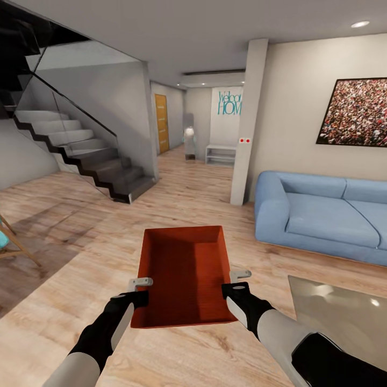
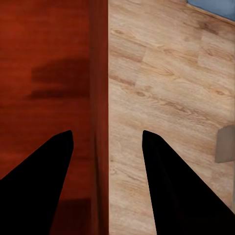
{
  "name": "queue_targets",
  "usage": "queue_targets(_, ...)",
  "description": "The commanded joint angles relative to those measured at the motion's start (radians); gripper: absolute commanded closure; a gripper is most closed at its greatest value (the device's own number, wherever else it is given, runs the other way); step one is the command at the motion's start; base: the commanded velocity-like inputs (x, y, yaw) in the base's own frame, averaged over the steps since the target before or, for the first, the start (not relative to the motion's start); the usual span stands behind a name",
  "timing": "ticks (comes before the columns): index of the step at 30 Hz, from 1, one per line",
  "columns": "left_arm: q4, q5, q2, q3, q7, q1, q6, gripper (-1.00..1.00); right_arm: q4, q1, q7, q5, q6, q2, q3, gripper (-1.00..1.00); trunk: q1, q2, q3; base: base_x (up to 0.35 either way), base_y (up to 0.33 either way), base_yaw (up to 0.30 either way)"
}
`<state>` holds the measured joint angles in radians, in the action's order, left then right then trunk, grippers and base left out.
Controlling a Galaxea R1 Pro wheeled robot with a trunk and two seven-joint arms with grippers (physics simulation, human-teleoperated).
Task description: Move the two storage containers from the living room to the garage. In the garage, place one container on the floor and stack the other container on top of it (either order is fine).
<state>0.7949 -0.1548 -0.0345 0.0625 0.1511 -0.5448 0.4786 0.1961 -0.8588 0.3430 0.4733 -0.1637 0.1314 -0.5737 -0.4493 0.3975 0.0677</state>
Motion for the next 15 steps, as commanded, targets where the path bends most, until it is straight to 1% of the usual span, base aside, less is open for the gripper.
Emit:
queue_targets(1, 0.004, 0.034, 0.001, -0.001, 0.015, -0.001, -0.022, 1.00, 0.000, 0.000, -0.013, 0.039, -0.005, -0.001, -0.035, 1.00, -0.001, 0.003, 0.002, 0.021, 0.000, 0.000)
queue_targets(15, 0.006, 0.035, 0.001, -0.001, 0.014, -0.001, -0.022, 1.00, 0.000, 0.000, -0.013, 0.039, -0.005, -0.001, -0.035, 1.00, -0.001, 0.003, 0.002, 0.002, 0.000, 0.000)
